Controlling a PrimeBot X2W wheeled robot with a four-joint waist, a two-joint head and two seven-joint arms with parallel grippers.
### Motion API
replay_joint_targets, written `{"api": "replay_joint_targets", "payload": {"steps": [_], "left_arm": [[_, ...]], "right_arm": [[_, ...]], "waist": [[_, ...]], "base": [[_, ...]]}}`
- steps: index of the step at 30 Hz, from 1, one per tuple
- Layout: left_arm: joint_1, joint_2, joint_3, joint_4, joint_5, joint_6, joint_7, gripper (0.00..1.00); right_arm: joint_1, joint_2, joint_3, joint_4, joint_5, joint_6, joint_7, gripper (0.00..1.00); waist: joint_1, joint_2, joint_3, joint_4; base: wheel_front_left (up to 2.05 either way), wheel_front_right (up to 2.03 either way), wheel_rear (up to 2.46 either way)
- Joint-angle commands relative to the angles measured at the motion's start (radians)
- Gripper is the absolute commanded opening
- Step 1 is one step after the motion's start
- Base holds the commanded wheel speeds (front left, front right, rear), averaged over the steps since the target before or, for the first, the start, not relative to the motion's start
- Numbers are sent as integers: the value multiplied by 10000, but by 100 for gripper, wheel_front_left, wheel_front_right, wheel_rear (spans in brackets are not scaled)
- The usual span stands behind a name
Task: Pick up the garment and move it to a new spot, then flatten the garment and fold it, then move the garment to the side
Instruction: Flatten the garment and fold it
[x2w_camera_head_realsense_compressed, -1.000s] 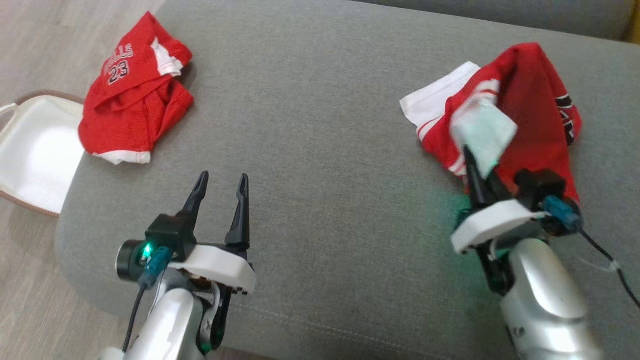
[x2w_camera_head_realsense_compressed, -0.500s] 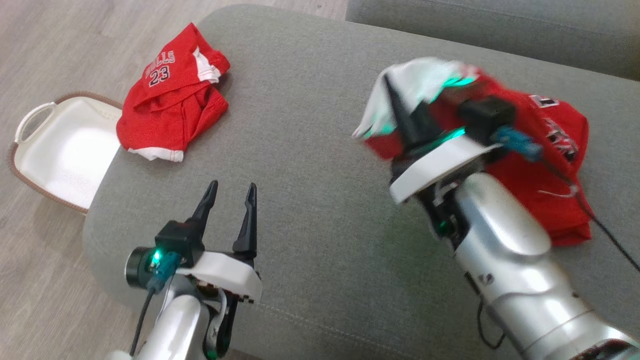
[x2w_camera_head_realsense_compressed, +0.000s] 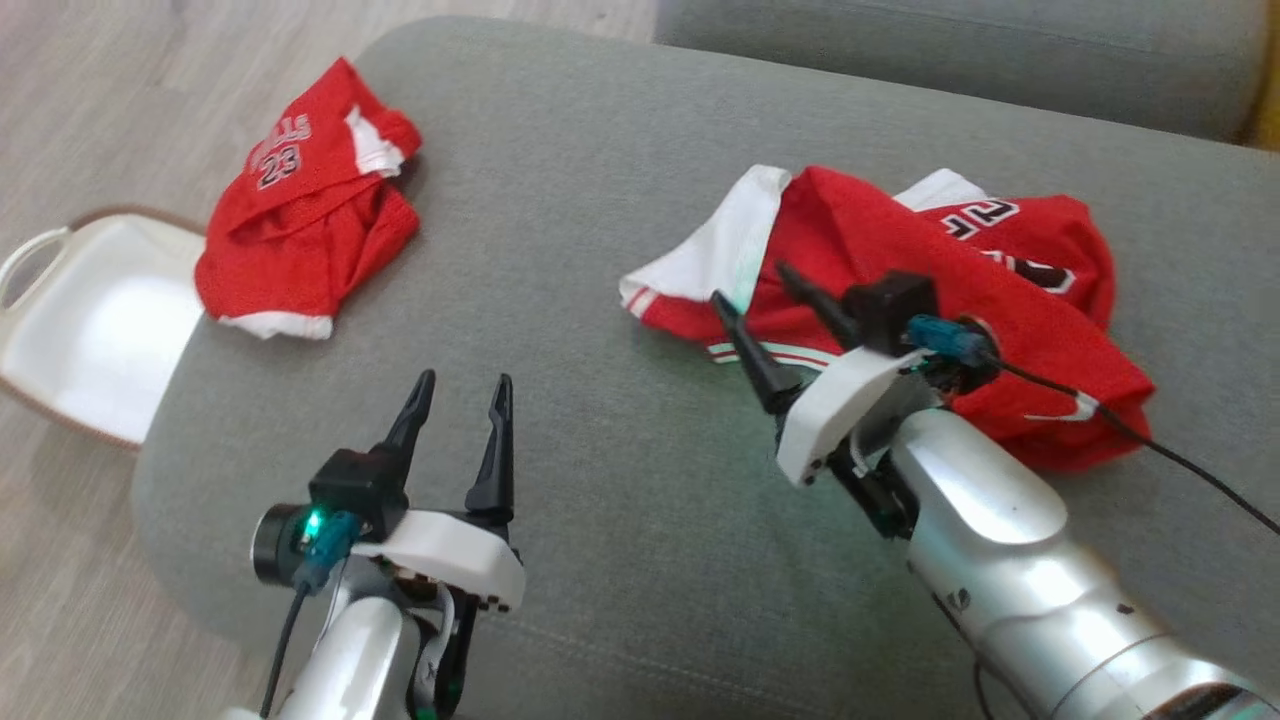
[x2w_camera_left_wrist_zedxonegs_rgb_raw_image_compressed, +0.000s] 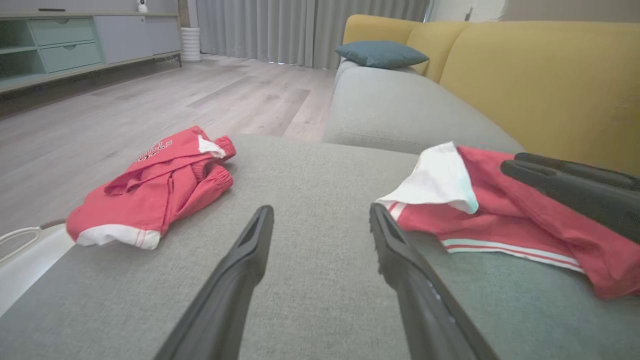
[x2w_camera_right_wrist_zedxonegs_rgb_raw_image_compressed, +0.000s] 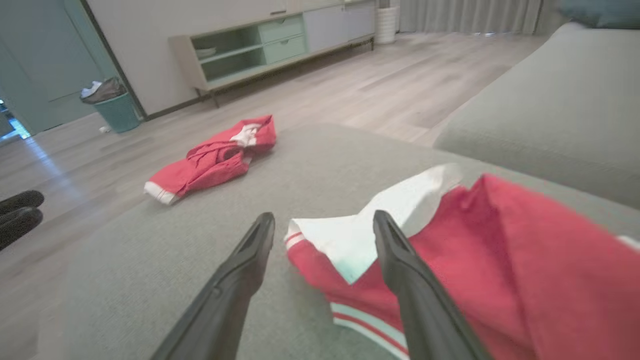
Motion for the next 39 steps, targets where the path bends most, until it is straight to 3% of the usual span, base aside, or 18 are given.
{"api": "replay_joint_targets", "payload": {"steps": [1, 8, 9, 14, 19, 29, 39], "left_arm": [[-240, 12, 342, -403, -67, 45, -122, 100], [-219, 10, 573, -732, -211, 111, -122, 100], [-219, 10, 573, -732, -211, 111, -122, 100], [-215, 10, 670, -999, -313, 228, -122, 100], [-118, 9, 613, -1230, -368, 354, -122, 100], [-209, 9, 471, -1282, -367, 292, -122, 100], [-433, 9, 145, -1128, -581, 267, -122, 100]], "right_arm": [[-180, 160, -179, -216, -335, 40, -352, 100], [970, 160, -2644, -1153, -2705, 40, -1009, 100], [970, 160, -2644, -1153, -2705, 40, -1009, 100], [2794, 160, -4450, -3667, -3975, 40, -1030, 100], [4678, 160, -5376, -5607, -4441, 40, -1033, 100], [5226, 160, -5267, -6033, -5105, 40, -1029, 100], [4396, 160, -4769, -4338, -6304, 40, -588, 100]], "waist": [[0, 0, -101, -267], [0, 0, -309, -1171], [0, 0, -309, -1171], [0, 0, -386, -1718], [0, 0, -343, -2161], [0, 0, -21, -2078], [0, 0, 609, -1222]], "base": [[0, 0, 0], [0, 0, 0], [0, 0, 0], [0, 0, 0], [0, 0, 0], [0, 0, 0], [0, 0, 0]]}}
